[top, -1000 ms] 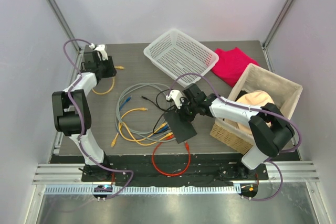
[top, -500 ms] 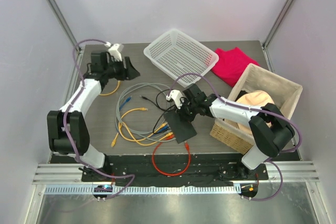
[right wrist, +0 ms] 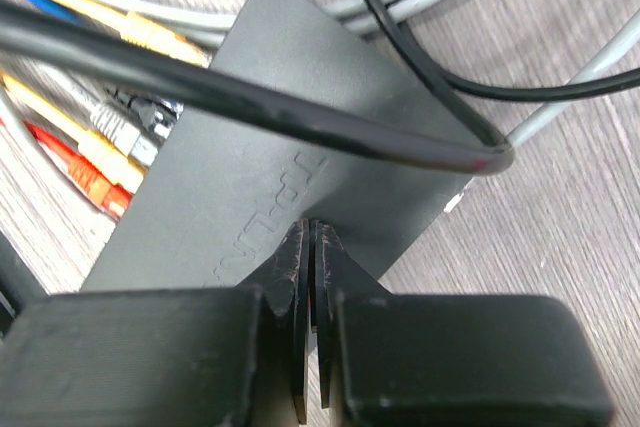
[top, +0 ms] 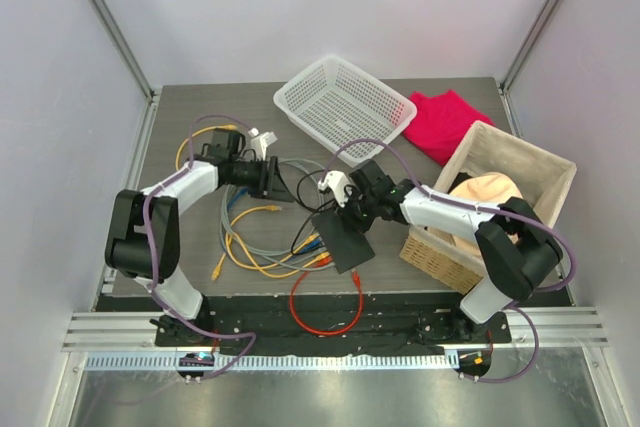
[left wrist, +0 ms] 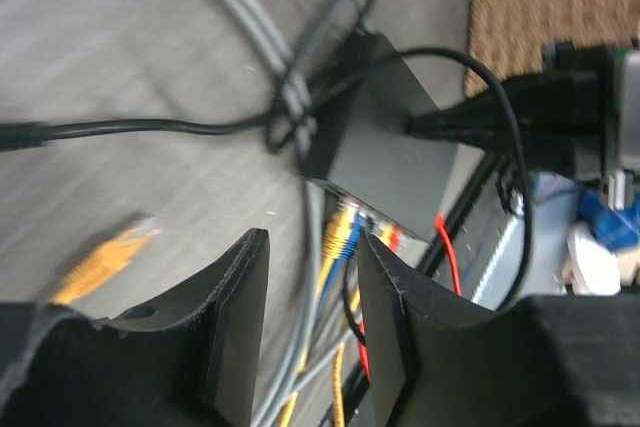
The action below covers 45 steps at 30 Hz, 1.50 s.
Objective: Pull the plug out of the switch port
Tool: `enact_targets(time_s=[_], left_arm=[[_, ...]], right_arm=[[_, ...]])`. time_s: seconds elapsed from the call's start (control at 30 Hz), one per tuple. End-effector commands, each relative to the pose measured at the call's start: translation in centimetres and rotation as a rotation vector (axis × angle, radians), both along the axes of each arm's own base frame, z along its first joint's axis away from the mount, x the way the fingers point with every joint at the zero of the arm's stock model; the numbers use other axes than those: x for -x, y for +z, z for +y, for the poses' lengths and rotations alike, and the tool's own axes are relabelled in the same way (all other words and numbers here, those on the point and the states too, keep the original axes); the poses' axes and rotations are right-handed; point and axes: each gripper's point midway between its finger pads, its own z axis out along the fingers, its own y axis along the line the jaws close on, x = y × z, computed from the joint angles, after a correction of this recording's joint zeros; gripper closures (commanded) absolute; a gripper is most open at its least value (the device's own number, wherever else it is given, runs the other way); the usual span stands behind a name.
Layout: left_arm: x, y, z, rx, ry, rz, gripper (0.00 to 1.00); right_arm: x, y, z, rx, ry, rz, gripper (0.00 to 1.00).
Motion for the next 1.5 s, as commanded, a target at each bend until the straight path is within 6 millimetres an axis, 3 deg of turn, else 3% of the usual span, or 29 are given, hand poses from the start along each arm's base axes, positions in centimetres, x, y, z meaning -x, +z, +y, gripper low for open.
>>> enact_targets(time_s=[0.0, 0.23, 0.33, 0.4, 0.57, 0.7, 0.87, 1.03, 1.07, 1.17, 1.33, 1.4, 1.47], left_arm=[[2.7, 1.0, -2.2, 0.069, -0.169, -0.039, 0.57], [6.1, 0.6, -2.9, 0.115, -0.244, 0.025, 0.57], [7.7, -1.0, -2.3, 0.067, -0.28, 0.023, 0.52], [8.1, -1.9, -2.3, 0.049, -0.279, 0.08, 0.51], [9.4, -1.2, -3.2, 0.051, -0.374, 0.124, 0.51], [9.5, -2.5, -3.8, 0.013, -0.386, 0.178, 0.57], [9.4, -3.7, -2.8, -0.131, -0.409, 0.12, 0.61], [8.7, -2.3, 0.0, -0.265, -0.443, 0.014, 0.61], [8.6, -1.3, 0.7, -0.273, -0.434, -0.017, 0.59], [9.8, -0.1, 1.3, -0.27, -0.505, -0.068, 0.58], [11.8, -0.4, 0.5, -0.245, -0.568, -0.014, 0.59], [11.1, -1.0, -0.2, -0.236, -0.534, -0.043, 0.61], [8.8, -1.9, -1.0, -0.265, -0.386, -0.045, 0.6]], right_arm=[[2.5, -3.0, -4.2, 0.218, 0.011, 0.114, 0.98], [2.0, -4.6, -6.3, 0.398, 0.14, 0.129, 0.99], [2.3, -4.6, -5.6, 0.349, 0.138, 0.134, 0.99], [2.1, -3.6, -5.0, 0.3, 0.113, 0.109, 0.99], [2.5, -2.1, -3.9, 0.219, 0.08, 0.124, 0.99], [2.3, -2.0, -3.8, 0.207, 0.062, 0.102, 0.99], [2.1, -2.0, -4.6, 0.233, 0.084, 0.059, 0.99], [2.7, -1.9, -5.4, 0.235, 0.079, 0.044, 0.99], [2.8, -1.8, -5.5, 0.233, 0.08, 0.039, 0.99], [3.5, -2.2, -5.9, 0.233, 0.079, 0.054, 0.99], [3.6, -2.4, -5.9, 0.23, 0.077, 0.057, 0.99], [3.5, -2.4, -5.8, 0.228, 0.075, 0.056, 0.99], [3.4, -2.3, -5.8, 0.225, 0.071, 0.053, 0.99]])
